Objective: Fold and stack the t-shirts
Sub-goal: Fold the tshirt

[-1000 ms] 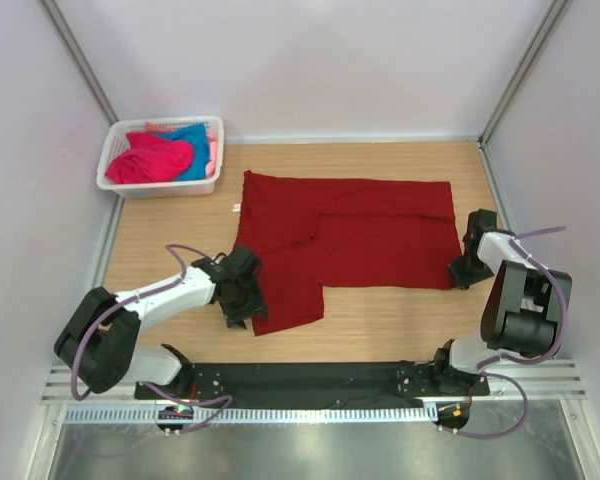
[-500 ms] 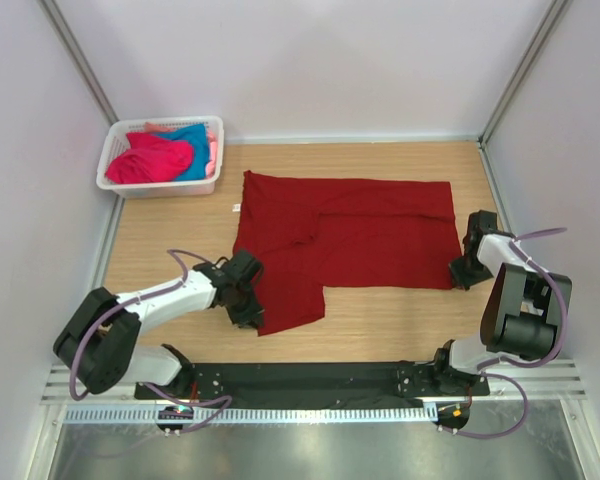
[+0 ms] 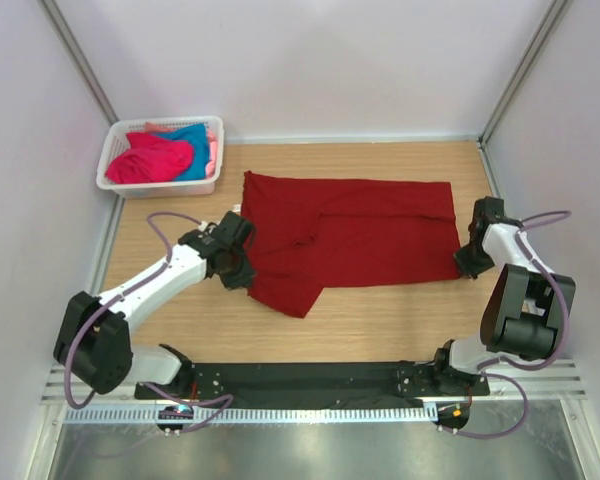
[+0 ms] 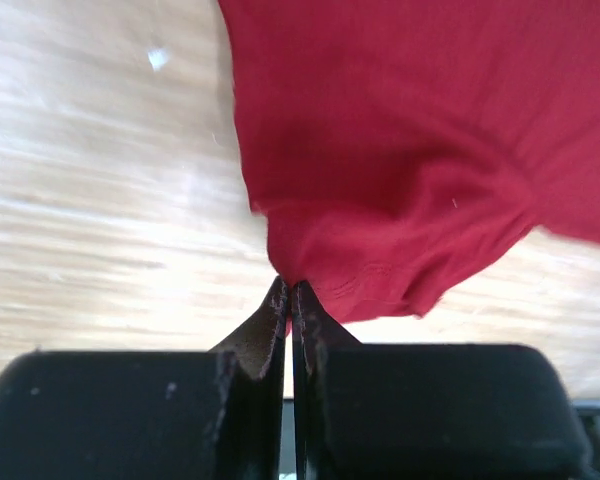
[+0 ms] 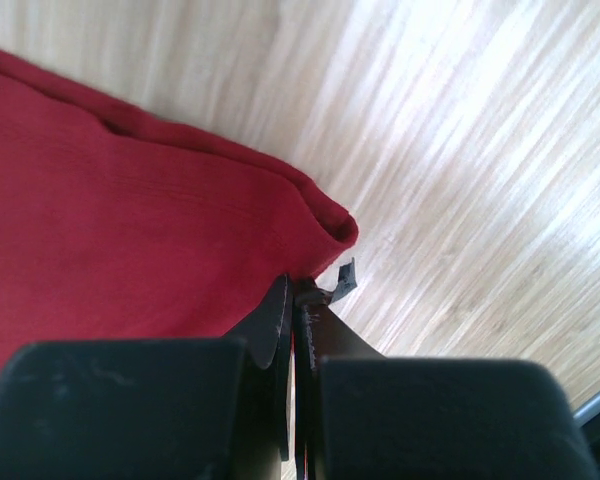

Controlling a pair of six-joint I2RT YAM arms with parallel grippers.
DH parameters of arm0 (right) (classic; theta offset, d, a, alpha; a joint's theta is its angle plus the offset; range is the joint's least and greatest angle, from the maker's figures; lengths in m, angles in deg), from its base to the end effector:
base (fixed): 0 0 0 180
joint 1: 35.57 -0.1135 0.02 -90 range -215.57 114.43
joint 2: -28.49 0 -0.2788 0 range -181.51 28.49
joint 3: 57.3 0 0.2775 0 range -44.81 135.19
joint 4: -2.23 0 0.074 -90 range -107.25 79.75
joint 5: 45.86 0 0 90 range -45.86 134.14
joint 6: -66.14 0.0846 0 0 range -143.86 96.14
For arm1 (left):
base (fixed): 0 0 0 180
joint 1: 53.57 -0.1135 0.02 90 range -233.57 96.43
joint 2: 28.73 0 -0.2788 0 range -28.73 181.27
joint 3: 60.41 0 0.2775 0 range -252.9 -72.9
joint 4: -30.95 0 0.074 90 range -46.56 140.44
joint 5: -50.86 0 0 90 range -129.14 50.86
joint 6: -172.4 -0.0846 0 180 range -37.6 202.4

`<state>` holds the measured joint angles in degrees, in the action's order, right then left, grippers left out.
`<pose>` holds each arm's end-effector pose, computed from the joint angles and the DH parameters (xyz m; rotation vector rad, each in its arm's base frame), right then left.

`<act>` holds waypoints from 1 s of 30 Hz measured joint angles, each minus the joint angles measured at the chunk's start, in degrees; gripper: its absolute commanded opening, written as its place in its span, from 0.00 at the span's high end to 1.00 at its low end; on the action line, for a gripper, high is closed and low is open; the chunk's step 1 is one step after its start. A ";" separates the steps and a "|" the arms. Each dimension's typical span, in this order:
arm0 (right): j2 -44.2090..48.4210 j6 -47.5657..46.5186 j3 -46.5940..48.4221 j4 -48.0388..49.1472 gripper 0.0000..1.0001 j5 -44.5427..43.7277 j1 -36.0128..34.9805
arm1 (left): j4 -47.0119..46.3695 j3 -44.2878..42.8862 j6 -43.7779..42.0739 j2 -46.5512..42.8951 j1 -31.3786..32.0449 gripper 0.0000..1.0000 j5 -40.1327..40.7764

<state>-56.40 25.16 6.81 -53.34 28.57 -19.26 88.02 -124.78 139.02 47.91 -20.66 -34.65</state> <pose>0.2732 -0.1036 0.1416 1.5636 2.3532 -0.2754 0.2409 -0.1480 0.1776 -0.5985 2.7531 -0.2832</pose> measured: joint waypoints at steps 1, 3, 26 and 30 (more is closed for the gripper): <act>0.00 -0.70 0.66 -0.31 0.99 0.13 0.00 | 0.07 -0.63 -0.39 0.28 -0.90 1.00 0.02; -0.15 -2.21 2.25 -0.92 0.99 0.39 -0.02 | 0.24 -2.23 -1.70 1.73 -3.74 1.00 -0.07; -27.34 -20.52 35.91 -6.27 0.99 3.89 -3.08 | 7.78 -45.35 -11.65 35.80 -15.08 1.00 -1.92; -31.01 -23.19 39.15 -6.95 0.99 3.65 -4.98 | 11.34 -53.66 -14.58 40.87 -15.04 1.00 0.31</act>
<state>-87.41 1.97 45.95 -60.29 32.22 -24.24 99.36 -178.43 124.44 88.79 -35.70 -34.35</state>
